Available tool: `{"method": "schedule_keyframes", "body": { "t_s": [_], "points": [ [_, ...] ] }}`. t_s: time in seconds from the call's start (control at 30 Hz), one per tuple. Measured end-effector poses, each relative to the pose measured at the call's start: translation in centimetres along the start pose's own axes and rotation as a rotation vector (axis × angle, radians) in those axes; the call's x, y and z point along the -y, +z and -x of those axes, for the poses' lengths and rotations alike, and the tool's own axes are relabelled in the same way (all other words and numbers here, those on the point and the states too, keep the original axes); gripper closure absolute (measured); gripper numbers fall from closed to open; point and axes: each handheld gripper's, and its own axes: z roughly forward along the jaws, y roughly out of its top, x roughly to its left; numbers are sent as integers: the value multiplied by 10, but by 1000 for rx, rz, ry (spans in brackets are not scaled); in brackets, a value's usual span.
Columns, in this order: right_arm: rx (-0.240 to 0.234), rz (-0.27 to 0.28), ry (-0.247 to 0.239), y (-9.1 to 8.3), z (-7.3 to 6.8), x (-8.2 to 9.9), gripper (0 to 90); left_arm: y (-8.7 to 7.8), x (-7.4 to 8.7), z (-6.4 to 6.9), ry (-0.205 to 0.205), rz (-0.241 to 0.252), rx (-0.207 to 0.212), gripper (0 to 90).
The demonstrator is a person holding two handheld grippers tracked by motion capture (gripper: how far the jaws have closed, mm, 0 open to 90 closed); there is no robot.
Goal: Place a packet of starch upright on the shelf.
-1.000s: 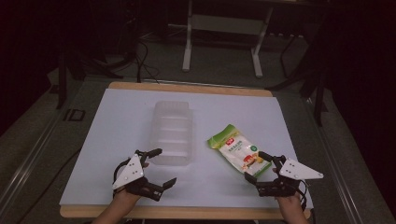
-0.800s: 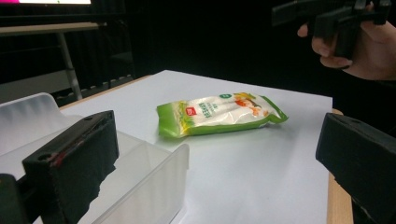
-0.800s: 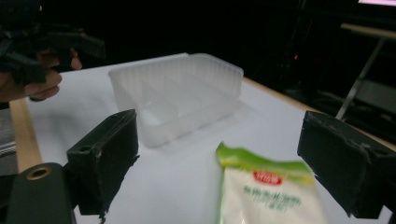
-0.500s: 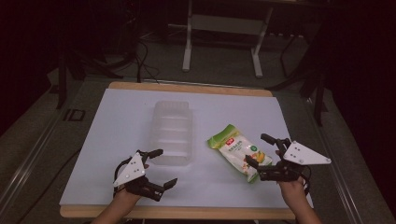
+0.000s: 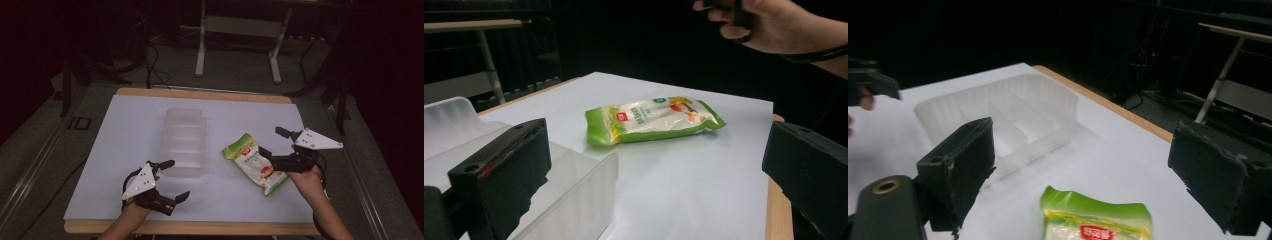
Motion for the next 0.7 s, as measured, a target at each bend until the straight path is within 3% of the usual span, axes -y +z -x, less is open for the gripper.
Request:
{"method": "schedule_keyframes", "body": {
  "t_s": [0.13,0.17,0.3,0.53,0.7],
  "points": [
    [14,-33,-9,7,5,0,112,0,0,0,4,0,-4,0],
    [23,-56,-4,17,12,1,113,0,0,0,12,-2,-6,0],
    [50,-82,-26,29,19,5,112,1,2,0,17,-7,-10,0],
    [11,-95,17,47,34,13,112,1,4,-2,11,-8,-3,0],
    [26,-101,20,55,41,19,114,3,5,-1,14,-16,5,0]
  ]
}}
